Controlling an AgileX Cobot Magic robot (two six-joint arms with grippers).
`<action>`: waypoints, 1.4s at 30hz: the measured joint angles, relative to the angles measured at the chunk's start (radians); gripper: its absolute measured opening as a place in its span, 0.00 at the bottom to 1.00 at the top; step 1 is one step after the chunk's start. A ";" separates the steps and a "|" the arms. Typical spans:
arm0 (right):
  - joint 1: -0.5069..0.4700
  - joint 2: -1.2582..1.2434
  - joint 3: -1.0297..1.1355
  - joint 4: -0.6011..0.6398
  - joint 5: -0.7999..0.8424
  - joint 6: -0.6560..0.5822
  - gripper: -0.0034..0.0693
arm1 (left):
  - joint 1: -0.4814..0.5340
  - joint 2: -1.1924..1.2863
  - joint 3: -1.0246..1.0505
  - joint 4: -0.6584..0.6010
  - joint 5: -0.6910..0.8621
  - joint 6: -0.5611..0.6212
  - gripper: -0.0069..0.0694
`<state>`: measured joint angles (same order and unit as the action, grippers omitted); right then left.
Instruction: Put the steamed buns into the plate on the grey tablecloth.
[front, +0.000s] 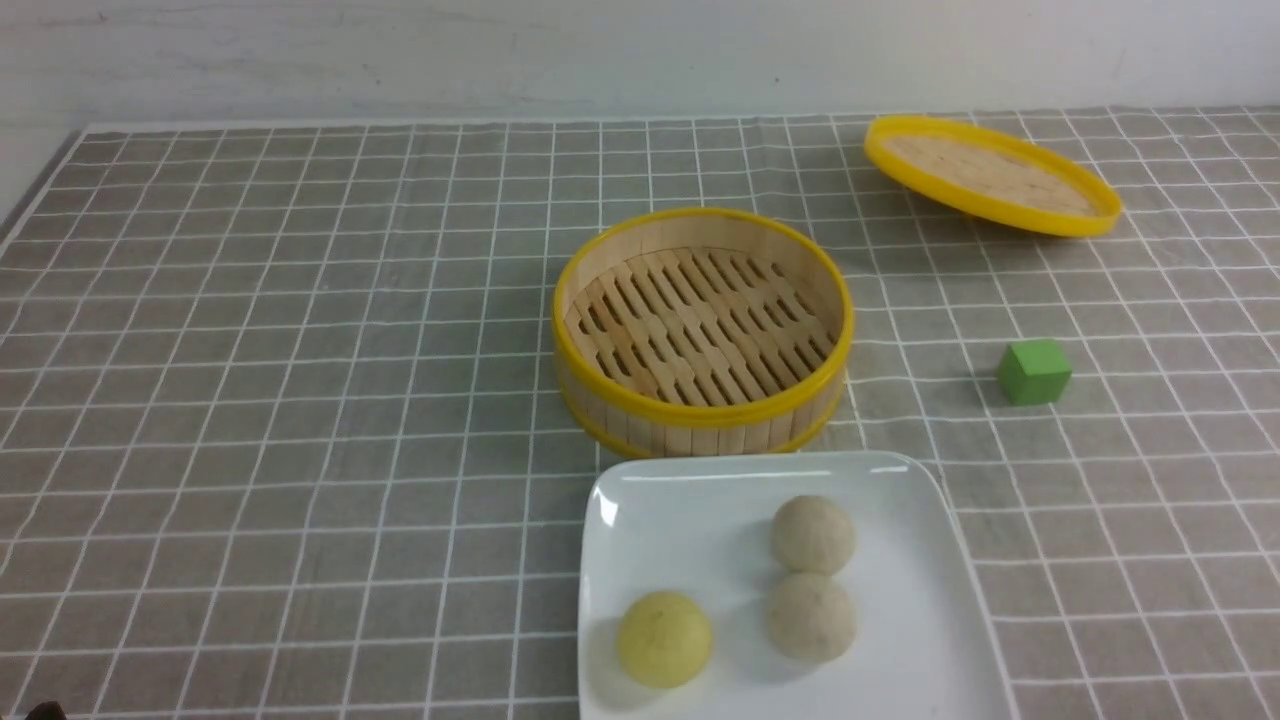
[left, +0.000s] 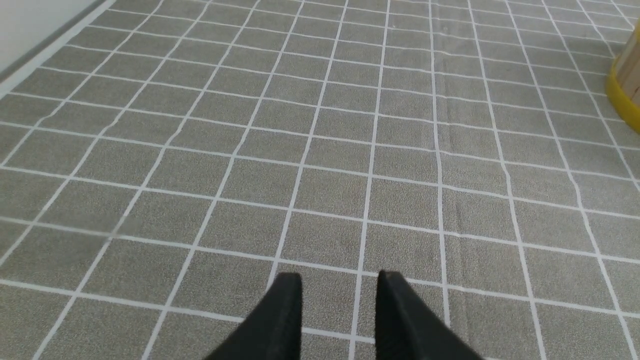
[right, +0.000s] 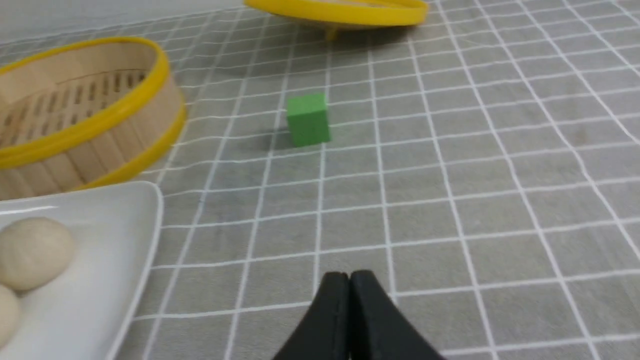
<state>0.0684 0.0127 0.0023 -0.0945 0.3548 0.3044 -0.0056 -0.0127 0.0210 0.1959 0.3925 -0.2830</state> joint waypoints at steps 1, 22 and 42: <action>-0.019 -0.010 0.014 0.000 0.004 0.000 0.06 | 0.000 0.000 0.000 0.000 0.000 0.000 0.41; -0.048 -0.024 0.018 0.025 0.046 0.000 0.09 | 0.000 0.000 0.000 0.000 0.000 0.000 0.41; -0.048 -0.024 0.018 0.026 0.046 0.000 0.10 | 0.000 0.000 0.000 0.000 0.000 0.000 0.41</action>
<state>0.0203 -0.0117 0.0199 -0.0686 0.4012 0.3042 -0.0056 -0.0127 0.0210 0.1959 0.3925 -0.2830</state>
